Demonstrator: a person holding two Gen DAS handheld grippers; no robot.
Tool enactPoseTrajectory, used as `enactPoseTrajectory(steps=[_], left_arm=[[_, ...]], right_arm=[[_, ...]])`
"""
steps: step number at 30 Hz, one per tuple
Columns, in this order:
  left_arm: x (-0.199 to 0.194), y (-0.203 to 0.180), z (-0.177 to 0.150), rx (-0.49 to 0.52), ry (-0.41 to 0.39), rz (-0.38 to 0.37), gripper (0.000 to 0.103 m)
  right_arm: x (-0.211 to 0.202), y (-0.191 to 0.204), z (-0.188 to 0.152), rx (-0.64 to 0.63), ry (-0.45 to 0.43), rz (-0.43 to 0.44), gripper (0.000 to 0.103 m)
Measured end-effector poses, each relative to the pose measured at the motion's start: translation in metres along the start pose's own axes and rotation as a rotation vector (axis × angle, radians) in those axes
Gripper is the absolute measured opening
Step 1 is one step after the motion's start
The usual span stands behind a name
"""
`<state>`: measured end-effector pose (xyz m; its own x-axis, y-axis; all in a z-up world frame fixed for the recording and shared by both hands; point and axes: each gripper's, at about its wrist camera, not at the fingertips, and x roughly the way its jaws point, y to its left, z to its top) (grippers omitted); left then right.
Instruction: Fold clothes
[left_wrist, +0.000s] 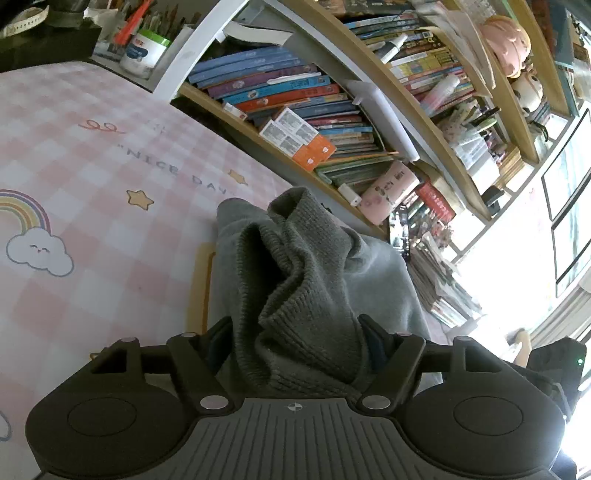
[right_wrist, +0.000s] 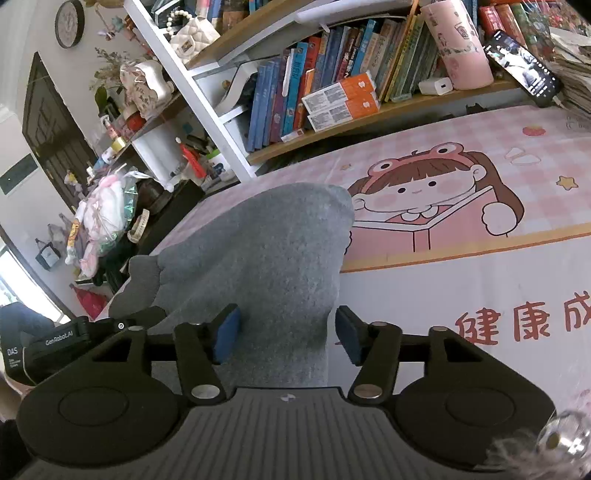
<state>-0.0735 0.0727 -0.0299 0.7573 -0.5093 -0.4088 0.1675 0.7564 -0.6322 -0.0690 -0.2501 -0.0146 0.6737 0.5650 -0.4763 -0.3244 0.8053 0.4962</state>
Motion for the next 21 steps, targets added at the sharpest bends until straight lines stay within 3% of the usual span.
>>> enactPoseTrajectory(steps=[8, 16, 21], left_arm=[[0.003, 0.003, -0.001, -0.012, 0.009, -0.007, 0.077], [0.005, 0.002, -0.002, 0.001, 0.004, -0.008, 0.077], [0.008, -0.001, 0.002, 0.006, 0.001, 0.002, 0.071]], right_arm=[[0.002, -0.007, 0.000, 0.036, 0.019, 0.025, 0.068], [0.010, -0.024, -0.001, 0.139, 0.061, 0.088, 0.070], [0.017, -0.027, 0.004, 0.168, 0.092, 0.160, 0.046]])
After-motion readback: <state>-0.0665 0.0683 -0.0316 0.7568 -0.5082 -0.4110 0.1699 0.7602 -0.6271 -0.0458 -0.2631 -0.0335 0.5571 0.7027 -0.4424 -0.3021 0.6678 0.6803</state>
